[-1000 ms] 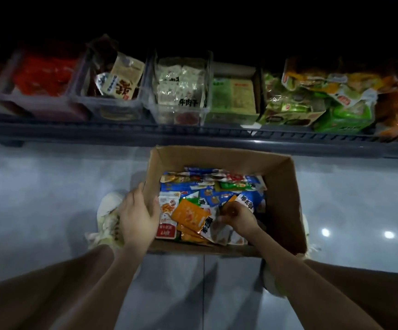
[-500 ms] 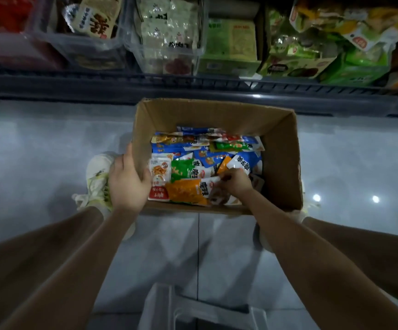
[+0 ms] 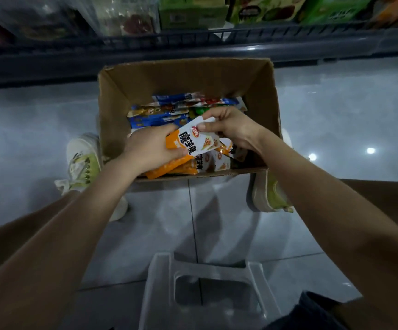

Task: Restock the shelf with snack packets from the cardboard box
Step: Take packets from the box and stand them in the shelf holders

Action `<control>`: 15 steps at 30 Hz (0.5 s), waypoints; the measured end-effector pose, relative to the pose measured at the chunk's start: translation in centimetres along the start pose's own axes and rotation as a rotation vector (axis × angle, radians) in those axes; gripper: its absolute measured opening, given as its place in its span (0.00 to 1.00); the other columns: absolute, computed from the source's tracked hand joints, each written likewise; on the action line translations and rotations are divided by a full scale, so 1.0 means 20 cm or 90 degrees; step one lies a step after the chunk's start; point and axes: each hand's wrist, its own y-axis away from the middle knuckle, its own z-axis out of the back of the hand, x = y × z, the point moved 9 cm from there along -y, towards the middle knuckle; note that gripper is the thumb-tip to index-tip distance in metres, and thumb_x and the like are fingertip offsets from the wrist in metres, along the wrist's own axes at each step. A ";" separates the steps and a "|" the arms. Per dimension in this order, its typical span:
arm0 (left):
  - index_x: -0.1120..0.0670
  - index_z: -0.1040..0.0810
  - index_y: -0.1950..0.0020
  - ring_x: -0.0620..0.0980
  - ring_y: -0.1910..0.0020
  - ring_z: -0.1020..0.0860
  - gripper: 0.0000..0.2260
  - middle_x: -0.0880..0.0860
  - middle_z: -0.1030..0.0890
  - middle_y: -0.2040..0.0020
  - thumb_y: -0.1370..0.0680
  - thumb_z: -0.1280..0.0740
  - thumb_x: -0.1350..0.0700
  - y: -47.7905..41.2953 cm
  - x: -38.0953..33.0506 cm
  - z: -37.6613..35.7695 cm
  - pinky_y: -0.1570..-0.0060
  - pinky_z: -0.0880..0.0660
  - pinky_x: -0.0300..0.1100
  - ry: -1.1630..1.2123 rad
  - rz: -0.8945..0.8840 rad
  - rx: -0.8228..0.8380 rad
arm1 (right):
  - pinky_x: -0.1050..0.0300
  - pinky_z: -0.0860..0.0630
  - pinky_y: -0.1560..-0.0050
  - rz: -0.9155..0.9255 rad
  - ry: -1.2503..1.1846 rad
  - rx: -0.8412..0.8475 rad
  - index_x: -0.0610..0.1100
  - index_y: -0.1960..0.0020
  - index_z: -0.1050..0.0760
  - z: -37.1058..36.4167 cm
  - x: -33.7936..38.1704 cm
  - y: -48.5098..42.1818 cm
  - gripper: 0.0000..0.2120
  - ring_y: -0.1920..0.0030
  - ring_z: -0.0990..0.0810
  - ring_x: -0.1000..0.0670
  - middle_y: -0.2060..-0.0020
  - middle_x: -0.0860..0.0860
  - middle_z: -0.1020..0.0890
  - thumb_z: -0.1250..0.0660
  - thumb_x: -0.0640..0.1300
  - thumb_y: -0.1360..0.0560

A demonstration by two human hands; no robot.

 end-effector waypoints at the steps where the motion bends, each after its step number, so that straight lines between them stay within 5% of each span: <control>1: 0.48 0.25 0.42 0.54 0.46 0.23 0.17 0.50 0.21 0.50 0.26 0.32 0.41 -0.01 0.01 0.00 0.54 0.28 0.46 0.020 0.014 0.019 | 0.60 0.19 0.59 -0.005 -0.012 0.016 0.43 0.56 0.19 -0.02 0.01 0.00 0.06 0.59 0.16 0.52 0.62 0.50 0.15 0.32 0.34 0.27; 4: 0.47 0.28 0.56 0.53 0.55 0.23 0.09 0.46 0.25 0.60 0.26 0.30 0.45 -0.01 0.08 0.03 0.63 0.33 0.43 0.056 0.056 -0.019 | 0.60 0.20 0.57 -0.016 -0.086 0.015 0.44 0.50 0.20 -0.02 0.00 -0.03 0.06 0.55 0.16 0.52 0.58 0.51 0.15 0.34 0.37 0.25; 6: 0.49 0.27 0.56 0.54 0.56 0.22 0.09 0.48 0.23 0.60 0.26 0.30 0.47 0.02 0.14 0.07 0.66 0.35 0.43 0.087 0.089 -0.085 | 0.61 0.21 0.56 -0.035 -0.062 -0.050 0.44 0.47 0.22 0.05 -0.09 -0.06 0.07 0.53 0.18 0.53 0.55 0.52 0.17 0.33 0.39 0.24; 11: 0.54 0.20 0.49 0.57 0.53 0.20 0.11 0.55 0.17 0.52 0.27 0.28 0.49 0.11 0.33 0.12 0.58 0.26 0.46 0.266 0.216 -0.206 | 0.51 0.23 0.44 -0.220 0.623 -0.134 0.45 0.41 0.23 0.21 -0.43 -0.18 0.18 0.46 0.21 0.47 0.48 0.48 0.19 0.27 0.49 0.29; 15: 0.51 0.21 0.51 0.50 0.56 0.19 0.08 0.48 0.18 0.57 0.28 0.26 0.52 0.18 0.40 0.09 0.54 0.22 0.45 0.478 0.296 -0.243 | 0.53 0.26 0.48 -0.244 0.839 -0.130 0.48 0.37 0.26 0.18 -0.52 -0.22 0.20 0.41 0.24 0.44 0.43 0.47 0.21 0.31 0.53 0.26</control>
